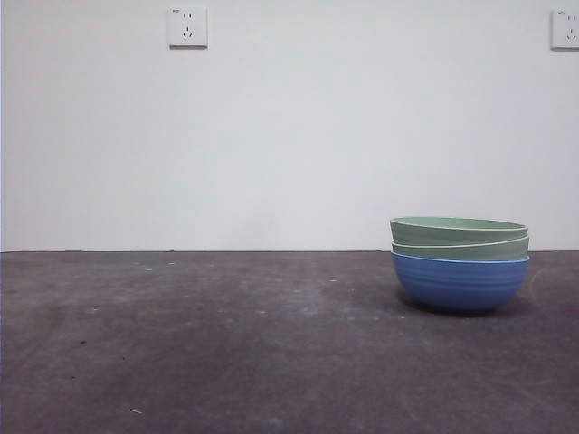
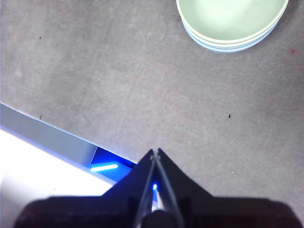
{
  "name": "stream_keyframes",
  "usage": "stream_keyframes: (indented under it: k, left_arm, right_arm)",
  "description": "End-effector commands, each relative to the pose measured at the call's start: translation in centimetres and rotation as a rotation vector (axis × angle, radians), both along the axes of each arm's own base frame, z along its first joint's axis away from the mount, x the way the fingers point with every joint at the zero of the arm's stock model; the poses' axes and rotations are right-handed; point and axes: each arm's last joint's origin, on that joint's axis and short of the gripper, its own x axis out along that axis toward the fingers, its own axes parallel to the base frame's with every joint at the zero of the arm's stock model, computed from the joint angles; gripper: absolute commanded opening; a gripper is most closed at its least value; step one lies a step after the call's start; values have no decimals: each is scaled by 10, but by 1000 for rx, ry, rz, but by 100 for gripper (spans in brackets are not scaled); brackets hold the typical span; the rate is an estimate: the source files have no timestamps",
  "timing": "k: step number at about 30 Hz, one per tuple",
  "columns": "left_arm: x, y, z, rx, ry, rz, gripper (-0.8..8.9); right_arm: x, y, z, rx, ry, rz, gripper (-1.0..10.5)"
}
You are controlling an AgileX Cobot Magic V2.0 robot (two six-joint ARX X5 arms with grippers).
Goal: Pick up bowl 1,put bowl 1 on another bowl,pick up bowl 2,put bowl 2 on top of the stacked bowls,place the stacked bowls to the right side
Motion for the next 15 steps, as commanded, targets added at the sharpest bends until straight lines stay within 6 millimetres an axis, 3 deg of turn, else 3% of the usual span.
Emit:
stream_keyframes:
  k: [1,10,15]
  left_arm:
    - [0,0,-4,-12,9,6,-3]
    - [0,0,-4,-12,9,6,-3]
    - [0,0,-4,-12,9,6,-3]
  right_arm:
    - [0,0,0,0,-1,-5,1]
    - [-4,-4,4,-2,-41,-5,1]
    - [-18,-19,29,80,-421,-33,1]
